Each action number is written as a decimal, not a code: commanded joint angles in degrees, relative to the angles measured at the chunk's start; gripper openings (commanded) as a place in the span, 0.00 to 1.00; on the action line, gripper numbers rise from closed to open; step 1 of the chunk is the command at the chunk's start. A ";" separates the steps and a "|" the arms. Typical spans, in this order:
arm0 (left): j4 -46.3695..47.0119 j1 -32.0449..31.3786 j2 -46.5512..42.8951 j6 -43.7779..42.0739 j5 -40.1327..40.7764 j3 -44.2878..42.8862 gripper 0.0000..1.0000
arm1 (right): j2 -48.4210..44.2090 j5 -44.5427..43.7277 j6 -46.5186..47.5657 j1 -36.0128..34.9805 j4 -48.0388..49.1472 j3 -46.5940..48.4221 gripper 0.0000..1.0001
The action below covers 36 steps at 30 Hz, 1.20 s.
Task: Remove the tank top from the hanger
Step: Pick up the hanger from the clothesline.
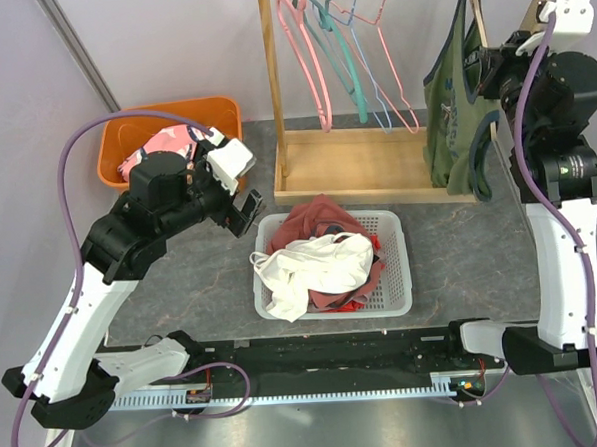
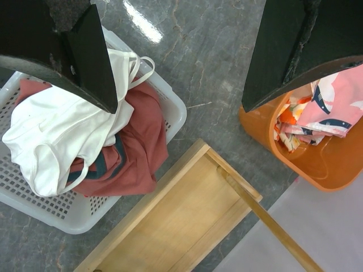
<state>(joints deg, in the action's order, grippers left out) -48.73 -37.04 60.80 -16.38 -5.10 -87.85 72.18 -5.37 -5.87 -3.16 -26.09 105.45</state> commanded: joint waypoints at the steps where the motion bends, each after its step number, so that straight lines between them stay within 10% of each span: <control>1: 1.36 0.65 -1.56 2.05 -1.58 -0.21 0.98 | -4.14 0.97 -3.09 -0.18 4.91 -3.57 0.00; 15: 1.09 1.09 -2.35 2.14 -2.01 0.14 0.98 | -23.84 4.57 -8.46 -0.18 -2.21 -16.95 0.00; 36: -0.40 7.06 -5.77 3.55 -12.56 1.11 0.99 | -11.46 20.12 -25.40 -0.18 2.97 22.77 0.00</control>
<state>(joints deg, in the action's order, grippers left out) -49.21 -31.22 56.29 -15.18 -13.50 -87.48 55.81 6.61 -24.10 -3.16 -30.85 125.43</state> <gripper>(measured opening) 0.993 0.033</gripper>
